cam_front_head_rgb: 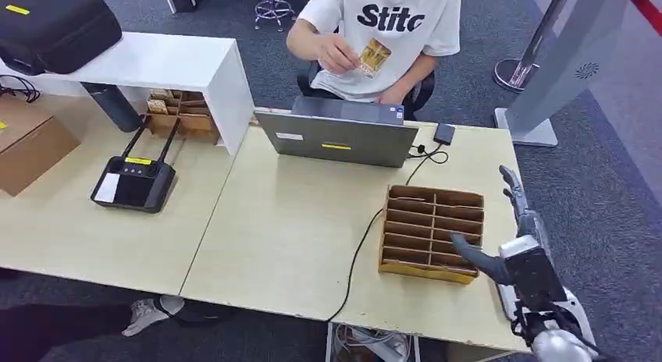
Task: Pass the card to the sensor for recognition and then transmit it.
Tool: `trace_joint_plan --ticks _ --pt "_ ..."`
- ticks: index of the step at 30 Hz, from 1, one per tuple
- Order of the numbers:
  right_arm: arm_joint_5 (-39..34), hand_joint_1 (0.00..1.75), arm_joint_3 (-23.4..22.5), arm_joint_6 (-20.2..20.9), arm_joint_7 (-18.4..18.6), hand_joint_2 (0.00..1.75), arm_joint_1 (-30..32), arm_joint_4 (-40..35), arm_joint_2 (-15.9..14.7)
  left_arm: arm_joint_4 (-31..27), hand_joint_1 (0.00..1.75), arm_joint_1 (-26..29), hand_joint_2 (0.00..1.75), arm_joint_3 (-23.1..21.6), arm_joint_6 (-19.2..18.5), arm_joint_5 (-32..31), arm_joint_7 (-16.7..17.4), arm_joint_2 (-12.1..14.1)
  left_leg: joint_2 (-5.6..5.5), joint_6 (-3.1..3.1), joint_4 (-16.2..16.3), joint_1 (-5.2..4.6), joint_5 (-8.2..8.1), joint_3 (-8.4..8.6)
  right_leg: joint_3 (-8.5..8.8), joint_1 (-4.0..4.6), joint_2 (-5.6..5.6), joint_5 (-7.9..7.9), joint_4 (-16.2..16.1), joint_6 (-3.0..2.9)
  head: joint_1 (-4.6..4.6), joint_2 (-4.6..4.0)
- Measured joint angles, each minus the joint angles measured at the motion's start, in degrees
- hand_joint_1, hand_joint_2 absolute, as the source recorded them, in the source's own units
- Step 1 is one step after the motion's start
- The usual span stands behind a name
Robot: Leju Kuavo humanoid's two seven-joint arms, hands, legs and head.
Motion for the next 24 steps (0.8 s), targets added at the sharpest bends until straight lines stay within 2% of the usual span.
trace_joint_plan --ticks 4,10,24 --pt "7.8 0.00 0.1 -2.9 1.7 1.75 3.1 -3.0 0.0 -0.7 0.00 0.0 1.75 0.0 0.0 0.0 0.0 0.3 0.01 0.00 0.0 0.00 0.00 0.01 0.00 -0.01 0.01 0.00 0.0 0.00 -0.02 0.00" --pt "14.2 0.00 0.4 -4.3 2.9 1.75 6.0 -5.2 -0.3 -0.9 0.00 0.0 1.75 0.3 0.0 0.0 0.9 0.3 0.01 0.00 0.0 -0.01 0.00 0.01 0.01 -0.01 0.02 0.00 0.0 0.00 -0.02 0.00" --pt "31.0 0.00 2.7 -8.5 10.6 1.75 8.6 -3.8 -0.4 -0.9 0.00 0.0 1.75 0.3 0.0 0.0 1.6 0.4 0.03 0.00 0.0 -0.01 0.00 0.02 0.02 -0.01 0.02 0.00 0.0 0.00 -0.02 0.00"
